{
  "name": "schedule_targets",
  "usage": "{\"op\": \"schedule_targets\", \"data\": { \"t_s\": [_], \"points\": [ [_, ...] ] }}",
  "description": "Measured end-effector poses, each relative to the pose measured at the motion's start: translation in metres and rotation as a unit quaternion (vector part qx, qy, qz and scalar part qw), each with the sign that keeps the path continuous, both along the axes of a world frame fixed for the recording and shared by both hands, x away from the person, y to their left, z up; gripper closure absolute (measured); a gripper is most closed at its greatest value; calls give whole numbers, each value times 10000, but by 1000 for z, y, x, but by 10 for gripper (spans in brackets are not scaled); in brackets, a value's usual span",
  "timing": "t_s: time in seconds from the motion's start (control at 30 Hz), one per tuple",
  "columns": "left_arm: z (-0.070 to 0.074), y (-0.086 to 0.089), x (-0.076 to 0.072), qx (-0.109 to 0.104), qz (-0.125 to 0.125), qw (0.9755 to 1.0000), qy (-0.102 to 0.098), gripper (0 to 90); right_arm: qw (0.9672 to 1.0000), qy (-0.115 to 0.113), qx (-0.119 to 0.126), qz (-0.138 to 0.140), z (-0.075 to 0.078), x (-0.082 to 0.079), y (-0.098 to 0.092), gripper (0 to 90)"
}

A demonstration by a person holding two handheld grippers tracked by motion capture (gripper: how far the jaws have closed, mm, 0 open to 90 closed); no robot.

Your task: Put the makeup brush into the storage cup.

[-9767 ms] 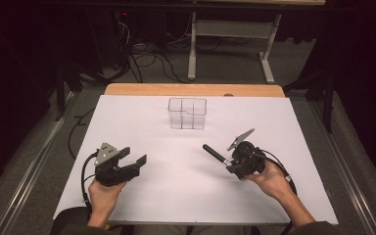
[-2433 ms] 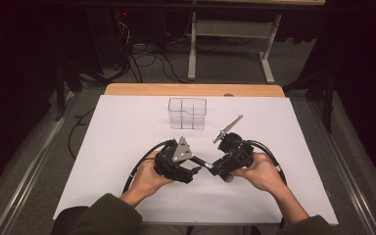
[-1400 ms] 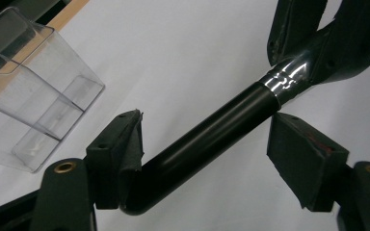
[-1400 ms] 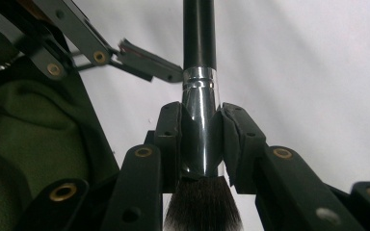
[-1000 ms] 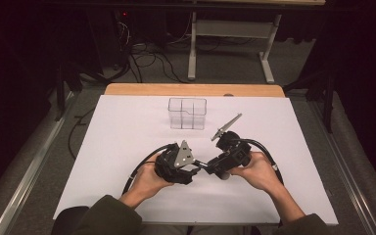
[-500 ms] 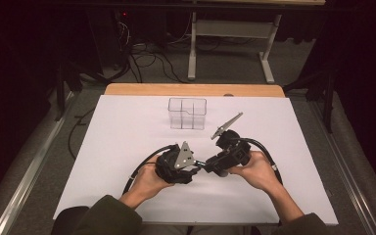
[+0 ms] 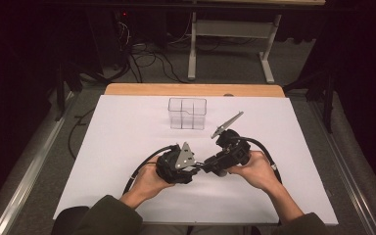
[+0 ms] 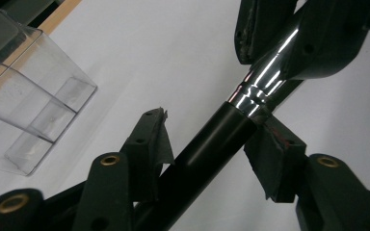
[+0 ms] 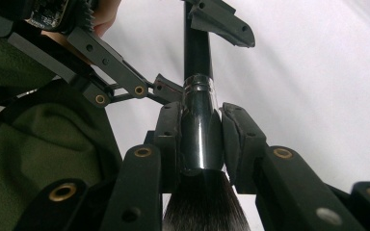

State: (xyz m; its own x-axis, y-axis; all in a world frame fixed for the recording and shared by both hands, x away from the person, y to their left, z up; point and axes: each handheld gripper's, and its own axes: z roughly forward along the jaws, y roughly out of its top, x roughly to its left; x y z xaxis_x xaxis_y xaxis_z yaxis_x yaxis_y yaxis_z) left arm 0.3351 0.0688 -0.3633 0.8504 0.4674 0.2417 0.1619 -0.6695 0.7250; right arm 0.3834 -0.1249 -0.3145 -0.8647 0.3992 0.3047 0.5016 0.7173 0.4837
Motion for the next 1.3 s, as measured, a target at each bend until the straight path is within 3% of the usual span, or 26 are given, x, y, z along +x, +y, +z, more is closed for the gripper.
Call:
{"op": "schedule_targets", "data": {
  "t_s": [0.6, 0.9, 1.1, 1.3],
  "points": [
    [1, 3, -1, 83, -99, 9998, 131, 556, 10000, -33, 89, 29, -1, 1, 0, 716],
    [2, 3, -3, 183, -182, 9996, 127, 607, 9999, 55, 99, -58, -1, 2, 0, 697],
    [3, 1, -9, 345, -382, 9986, 109, 687, 9998, 89, 116, -100, -2, 4, 0, 644],
    [3, 1, -12, 392, -572, 9973, 237, 737, 9999, 20, 107, -71, -3, 5, 1, 578]
  ]
}}
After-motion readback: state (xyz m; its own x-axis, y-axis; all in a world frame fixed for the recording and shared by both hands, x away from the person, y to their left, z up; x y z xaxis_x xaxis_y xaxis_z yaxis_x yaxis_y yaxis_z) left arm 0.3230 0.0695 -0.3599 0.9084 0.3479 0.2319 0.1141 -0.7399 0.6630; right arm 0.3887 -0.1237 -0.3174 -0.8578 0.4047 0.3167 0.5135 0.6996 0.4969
